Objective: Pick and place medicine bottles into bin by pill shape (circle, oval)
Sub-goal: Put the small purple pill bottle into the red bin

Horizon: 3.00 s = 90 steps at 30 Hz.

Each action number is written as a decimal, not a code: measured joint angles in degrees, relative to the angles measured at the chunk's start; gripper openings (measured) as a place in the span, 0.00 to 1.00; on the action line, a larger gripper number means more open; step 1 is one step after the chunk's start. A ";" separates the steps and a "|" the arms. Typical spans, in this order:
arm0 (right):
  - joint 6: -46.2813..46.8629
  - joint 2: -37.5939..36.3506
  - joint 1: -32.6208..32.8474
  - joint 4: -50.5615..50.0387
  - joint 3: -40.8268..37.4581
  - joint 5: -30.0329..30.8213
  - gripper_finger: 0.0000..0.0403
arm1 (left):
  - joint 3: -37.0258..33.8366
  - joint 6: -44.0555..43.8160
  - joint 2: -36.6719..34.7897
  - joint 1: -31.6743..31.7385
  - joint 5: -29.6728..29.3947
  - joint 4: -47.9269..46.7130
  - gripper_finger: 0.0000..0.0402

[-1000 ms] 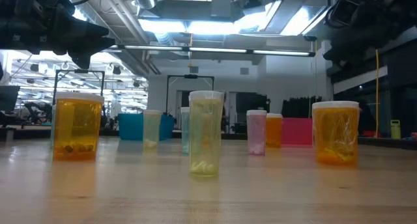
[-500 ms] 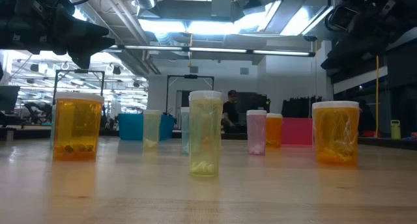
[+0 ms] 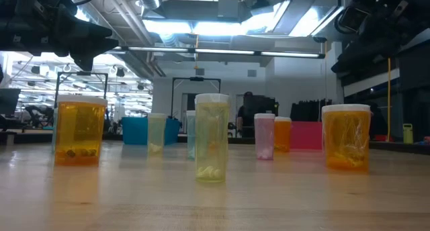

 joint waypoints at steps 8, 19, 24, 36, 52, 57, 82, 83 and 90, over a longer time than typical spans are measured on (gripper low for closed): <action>-0.02 0.00 0.00 0.05 0.00 -0.07 0.34 | 0.00 0.02 -0.02 0.00 -0.02 0.00 0.37; -1.05 0.00 0.00 -1.09 -0.02 -0.11 0.34 | 0.00 0.00 -0.02 -0.02 0.00 0.00 0.37; -1.07 0.00 0.00 -2.51 -0.04 -0.09 0.34 | -0.01 0.00 0.00 0.00 -0.01 -0.01 0.37; -2.37 0.04 0.01 -9.12 6.28 3.42 0.34 | 0.00 0.02 -0.02 -0.02 -0.02 0.00 0.37; -1.96 0.04 0.00 -9.63 6.60 4.02 0.34 | -0.01 0.00 0.00 0.00 -0.02 -0.02 0.37; -1.04 0.04 0.00 -9.64 6.60 4.17 0.34 | -0.02 0.00 0.00 0.00 -0.02 -0.02 0.37; -6.76 0.04 0.02 -7.48 6.67 7.82 0.34 | -0.01 0.00 -0.01 0.00 0.00 -0.02 0.37; -6.81 0.02 0.01 -6.74 6.67 8.38 0.34 | -0.01 0.00 -0.01 -0.02 -0.01 -0.02 0.37; -3.29 3.33 0.02 3.07 6.69 8.80 0.34 | -0.02 0.00 -0.02 0.00 -0.02 -0.02 0.37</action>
